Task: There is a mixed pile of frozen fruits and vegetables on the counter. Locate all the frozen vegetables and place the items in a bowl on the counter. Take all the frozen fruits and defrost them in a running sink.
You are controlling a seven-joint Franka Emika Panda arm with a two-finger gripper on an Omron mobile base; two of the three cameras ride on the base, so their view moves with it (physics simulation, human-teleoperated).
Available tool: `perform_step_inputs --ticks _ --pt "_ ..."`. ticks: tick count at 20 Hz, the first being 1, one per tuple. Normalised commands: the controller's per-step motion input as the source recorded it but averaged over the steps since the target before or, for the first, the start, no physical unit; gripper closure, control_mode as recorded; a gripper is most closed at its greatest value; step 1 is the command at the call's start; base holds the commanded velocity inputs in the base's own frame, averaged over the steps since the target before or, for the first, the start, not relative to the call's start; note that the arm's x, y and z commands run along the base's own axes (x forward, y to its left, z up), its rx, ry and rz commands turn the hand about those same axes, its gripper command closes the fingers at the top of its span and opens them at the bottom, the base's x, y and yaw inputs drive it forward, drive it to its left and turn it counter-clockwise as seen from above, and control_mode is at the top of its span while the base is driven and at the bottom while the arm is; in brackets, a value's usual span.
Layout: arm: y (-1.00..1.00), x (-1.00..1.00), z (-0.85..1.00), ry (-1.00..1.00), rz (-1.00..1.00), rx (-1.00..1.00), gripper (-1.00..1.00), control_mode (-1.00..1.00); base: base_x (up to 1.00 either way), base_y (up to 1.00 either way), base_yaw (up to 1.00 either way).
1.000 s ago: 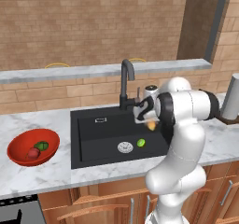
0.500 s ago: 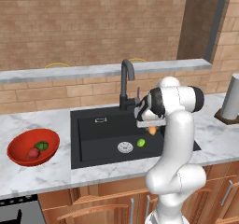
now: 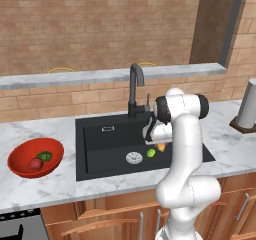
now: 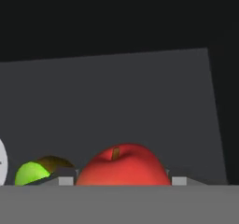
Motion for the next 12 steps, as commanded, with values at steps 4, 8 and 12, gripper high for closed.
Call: perform_step_inputs --ticks 4,8,12 --pt "-0.07 0.03 -0.43 0.02 0.01 0.05 1.00 -1.00 0.00 0.00 0.00" --pt "-0.01 0.00 -0.36 0.01 0.01 0.02 -1.00 -1.00 0.00 0.00 0.00" --pt "0.00 0.00 -0.04 0.00 0.00 0.00 -1.00 -1.00 0.00 0.00 0.00"
